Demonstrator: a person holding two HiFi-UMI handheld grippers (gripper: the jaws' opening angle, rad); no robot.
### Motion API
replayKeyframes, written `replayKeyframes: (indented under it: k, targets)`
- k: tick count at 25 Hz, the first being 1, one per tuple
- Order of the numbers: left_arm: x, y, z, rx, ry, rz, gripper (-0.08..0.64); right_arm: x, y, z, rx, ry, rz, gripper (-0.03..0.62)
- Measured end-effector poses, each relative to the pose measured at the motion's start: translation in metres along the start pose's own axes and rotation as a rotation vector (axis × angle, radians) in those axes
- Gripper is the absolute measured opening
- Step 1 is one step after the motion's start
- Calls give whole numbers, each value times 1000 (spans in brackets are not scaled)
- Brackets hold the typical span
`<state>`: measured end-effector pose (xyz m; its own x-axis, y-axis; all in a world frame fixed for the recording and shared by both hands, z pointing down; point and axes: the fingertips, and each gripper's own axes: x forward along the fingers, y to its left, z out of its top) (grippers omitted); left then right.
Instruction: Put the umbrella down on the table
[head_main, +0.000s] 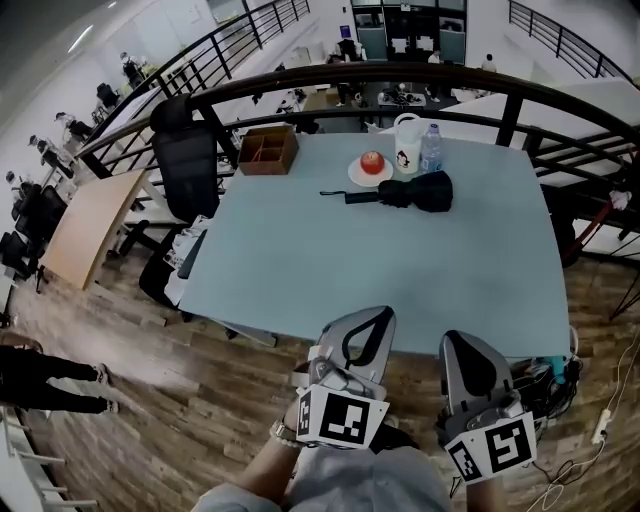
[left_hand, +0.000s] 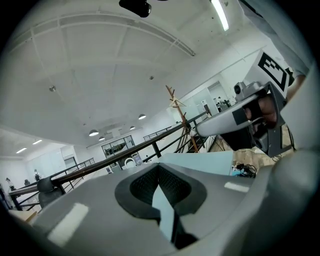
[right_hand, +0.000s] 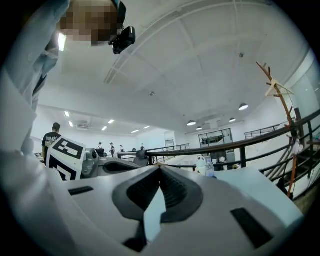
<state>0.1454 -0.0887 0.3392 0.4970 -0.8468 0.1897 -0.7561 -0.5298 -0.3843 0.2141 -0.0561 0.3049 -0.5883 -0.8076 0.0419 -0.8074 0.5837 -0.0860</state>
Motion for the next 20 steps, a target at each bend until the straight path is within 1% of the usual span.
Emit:
replayKeyframes:
  k: [4, 8, 9, 13, 18, 20]
  targets:
    - [-10, -3, 2, 7, -5, 17, 6, -6, 7, -1, -1, -11, 13, 0]
    - [-15, -7, 5, -88, -30, 20, 6, -12, 10, 3, -8, -18, 30, 0]
    - [-16, -9, 6, -95, -33, 18, 6, -13, 11, 4, -10, -20, 33, 0]
    - [-18, -15, 7, -50, -37, 9, 6, -16, 12, 10, -15, -37, 37, 0]
    - [-17, -12, 17, -49, -47, 21, 6, -16, 8, 14, -18, -46, 25, 0]
    - [-17, -11, 15, -36, -47, 19, 6, -15, 8, 14, -15, -46, 24, 0]
